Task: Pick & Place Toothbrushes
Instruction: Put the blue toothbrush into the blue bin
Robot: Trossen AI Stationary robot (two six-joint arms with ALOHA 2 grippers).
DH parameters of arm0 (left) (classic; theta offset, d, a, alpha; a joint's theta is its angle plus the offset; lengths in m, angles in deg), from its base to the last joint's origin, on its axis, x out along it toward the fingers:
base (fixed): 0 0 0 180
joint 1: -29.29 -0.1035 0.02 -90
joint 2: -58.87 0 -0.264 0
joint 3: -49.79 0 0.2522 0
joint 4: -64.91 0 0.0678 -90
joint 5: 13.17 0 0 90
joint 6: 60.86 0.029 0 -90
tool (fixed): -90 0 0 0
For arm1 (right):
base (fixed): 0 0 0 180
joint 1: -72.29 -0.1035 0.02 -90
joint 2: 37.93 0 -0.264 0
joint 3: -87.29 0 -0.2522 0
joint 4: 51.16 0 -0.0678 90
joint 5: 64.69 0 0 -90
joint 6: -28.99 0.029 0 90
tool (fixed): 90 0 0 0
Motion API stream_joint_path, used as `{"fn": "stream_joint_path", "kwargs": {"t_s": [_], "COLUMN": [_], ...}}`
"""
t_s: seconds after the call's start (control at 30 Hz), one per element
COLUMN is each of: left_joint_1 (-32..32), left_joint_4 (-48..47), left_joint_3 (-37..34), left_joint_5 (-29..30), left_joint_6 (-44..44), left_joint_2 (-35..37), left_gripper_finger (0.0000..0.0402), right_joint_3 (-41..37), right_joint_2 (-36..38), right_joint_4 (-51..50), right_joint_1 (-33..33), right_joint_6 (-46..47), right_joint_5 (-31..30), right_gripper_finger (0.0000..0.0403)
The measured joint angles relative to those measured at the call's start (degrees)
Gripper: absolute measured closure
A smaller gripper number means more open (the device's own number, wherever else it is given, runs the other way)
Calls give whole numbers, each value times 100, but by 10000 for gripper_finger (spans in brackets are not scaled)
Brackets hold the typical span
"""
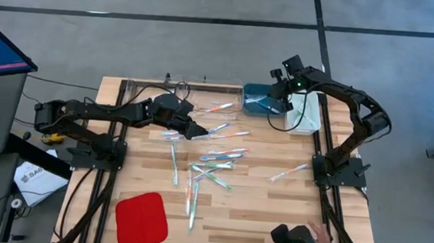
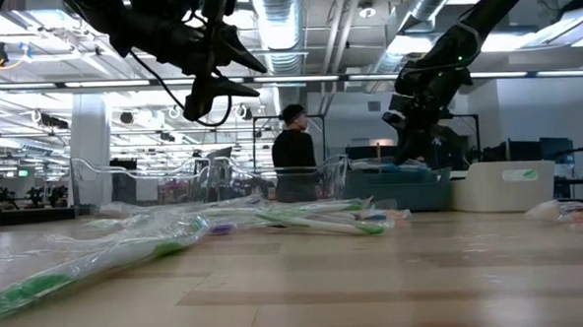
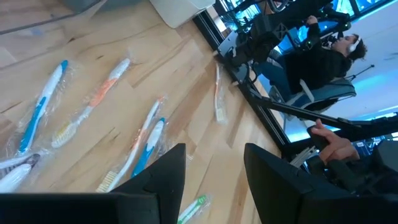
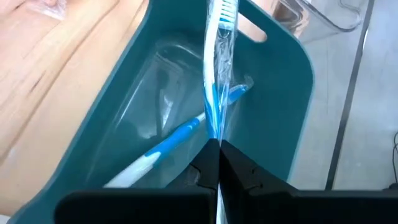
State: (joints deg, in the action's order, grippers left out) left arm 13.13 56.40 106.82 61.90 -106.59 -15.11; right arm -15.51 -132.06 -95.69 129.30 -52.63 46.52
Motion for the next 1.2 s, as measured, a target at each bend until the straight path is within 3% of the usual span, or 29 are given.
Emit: {"fn": "stream_joint_path", "kwargs": {"t_s": [0.5,0.7,0.87,1.2], "left_joint_1": [0,0,0,0], "left_joint_4": [13,13,13,17], "left_joint_3": [0,0,0,0], "left_joint_5": [2,4,7,11], "left_joint_6": [-5,-4,-4,26], "left_joint_2": [0,0,0,0], "left_gripper_finger": [243,243,243,243], "right_joint_3": [0,0,0,0], "right_joint_2": [-557,-557,-555,-553], "right_joint_4": [137,387,669,586], "right_joint_1": [7,2,2,-10], "right_joint_6": [46,933,1532,1859], "right_joint_5": [135,125,112,77], "right_gripper_finger": [403,397,375,305]}}
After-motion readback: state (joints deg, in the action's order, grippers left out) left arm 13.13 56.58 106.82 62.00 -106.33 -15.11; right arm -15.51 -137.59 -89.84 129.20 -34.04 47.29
